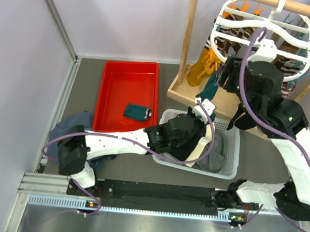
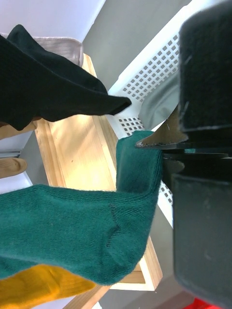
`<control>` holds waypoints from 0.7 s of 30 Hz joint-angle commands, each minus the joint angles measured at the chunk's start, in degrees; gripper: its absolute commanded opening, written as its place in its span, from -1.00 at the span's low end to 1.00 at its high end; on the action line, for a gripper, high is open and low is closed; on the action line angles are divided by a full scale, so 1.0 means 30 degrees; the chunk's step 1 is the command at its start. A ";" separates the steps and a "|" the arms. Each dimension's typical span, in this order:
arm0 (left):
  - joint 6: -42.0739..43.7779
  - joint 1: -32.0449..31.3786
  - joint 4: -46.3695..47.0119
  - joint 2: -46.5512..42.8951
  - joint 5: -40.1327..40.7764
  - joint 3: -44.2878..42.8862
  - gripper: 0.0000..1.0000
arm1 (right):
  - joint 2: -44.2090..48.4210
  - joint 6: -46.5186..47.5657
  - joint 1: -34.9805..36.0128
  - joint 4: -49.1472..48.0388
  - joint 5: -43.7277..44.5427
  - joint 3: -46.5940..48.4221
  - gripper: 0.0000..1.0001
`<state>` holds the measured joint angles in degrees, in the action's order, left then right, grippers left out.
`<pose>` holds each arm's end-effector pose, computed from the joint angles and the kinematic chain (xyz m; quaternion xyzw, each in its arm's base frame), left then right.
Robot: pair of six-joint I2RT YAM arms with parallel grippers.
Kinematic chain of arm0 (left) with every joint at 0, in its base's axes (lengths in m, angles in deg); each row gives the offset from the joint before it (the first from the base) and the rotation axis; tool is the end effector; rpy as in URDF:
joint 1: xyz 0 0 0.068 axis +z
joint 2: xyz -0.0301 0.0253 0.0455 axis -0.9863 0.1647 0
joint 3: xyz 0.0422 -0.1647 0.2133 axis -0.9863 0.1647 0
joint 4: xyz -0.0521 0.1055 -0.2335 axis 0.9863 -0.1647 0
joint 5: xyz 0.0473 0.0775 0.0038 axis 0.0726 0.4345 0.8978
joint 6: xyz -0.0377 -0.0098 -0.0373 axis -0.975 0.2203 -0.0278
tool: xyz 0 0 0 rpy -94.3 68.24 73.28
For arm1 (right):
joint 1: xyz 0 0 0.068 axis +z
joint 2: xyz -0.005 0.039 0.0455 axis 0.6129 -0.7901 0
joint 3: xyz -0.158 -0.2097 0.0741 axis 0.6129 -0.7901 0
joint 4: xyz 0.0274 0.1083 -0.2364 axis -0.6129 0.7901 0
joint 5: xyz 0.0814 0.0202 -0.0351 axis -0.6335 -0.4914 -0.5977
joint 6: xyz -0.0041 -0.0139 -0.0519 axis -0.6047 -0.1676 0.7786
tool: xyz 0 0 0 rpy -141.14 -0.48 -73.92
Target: Remove the socks clipped to the hanger
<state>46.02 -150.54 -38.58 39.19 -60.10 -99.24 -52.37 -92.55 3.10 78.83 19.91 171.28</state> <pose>0.1481 -0.3609 0.3347 0.2741 0.6792 -0.2515 0.6327 0.1560 0.1089 0.5271 0.0376 0.7705 0.1028 0.6280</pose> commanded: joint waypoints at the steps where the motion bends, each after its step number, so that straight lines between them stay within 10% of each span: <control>1: 0.0154 -0.0156 0.1249 -0.0477 0.0292 -0.0738 -1.00 | -0.0664 0.0467 0.0339 -0.0855 0.1336 0.0407 0.24; 21: 0.0037 -0.0215 0.1249 -0.0448 0.0145 -0.0885 -1.00 | -0.2894 0.1288 0.0369 -0.2377 0.3445 0.0408 0.06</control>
<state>46.04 -150.76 -38.44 39.24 -59.93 -99.61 -61.48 -89.51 3.69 75.44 26.71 170.58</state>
